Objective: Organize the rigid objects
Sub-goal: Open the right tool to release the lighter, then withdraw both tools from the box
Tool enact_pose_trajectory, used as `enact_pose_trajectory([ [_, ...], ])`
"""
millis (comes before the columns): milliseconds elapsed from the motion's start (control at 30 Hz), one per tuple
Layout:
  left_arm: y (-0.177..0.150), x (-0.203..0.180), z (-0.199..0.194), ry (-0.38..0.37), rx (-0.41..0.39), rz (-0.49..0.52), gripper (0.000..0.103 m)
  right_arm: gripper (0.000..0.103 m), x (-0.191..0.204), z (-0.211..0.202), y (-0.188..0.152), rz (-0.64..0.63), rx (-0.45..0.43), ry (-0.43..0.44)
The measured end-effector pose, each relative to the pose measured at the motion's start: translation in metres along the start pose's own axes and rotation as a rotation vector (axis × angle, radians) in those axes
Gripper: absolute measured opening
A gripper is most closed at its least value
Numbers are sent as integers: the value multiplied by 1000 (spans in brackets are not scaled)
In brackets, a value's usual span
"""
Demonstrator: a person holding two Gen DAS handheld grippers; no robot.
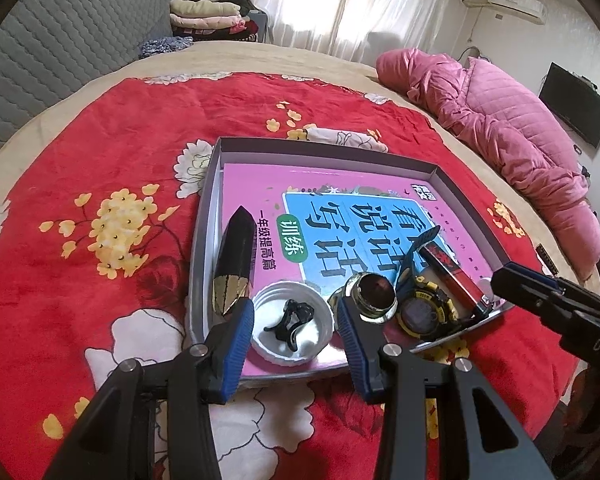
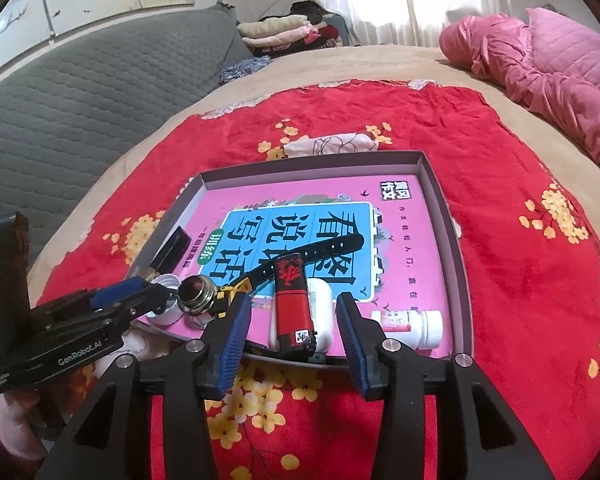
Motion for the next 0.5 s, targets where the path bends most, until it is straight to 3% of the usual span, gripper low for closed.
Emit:
enact_pose_trajectory([
  [133, -2, -2, -4, 12, -3, 6, 43, 47, -1, -9, 0, 0, -14, -3],
  [267, -1, -5, -14, 16, -17, 12, 43, 56, -3, -19, 2, 0, -34, -4],
  [500, -2, -8, -30, 52, -27, 23, 43, 63, -8, -35, 7, 2, -80, -30],
])
Point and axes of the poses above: each gripper's, at about its wrist camera, not at the fingertips, and z roughly the way its jaws point, x to its left, y to its top, the point moved 9 cm from there along z, roughly the way its jaws point, and after that the axes turned 8 degrees about z, right-handed, at the moved point
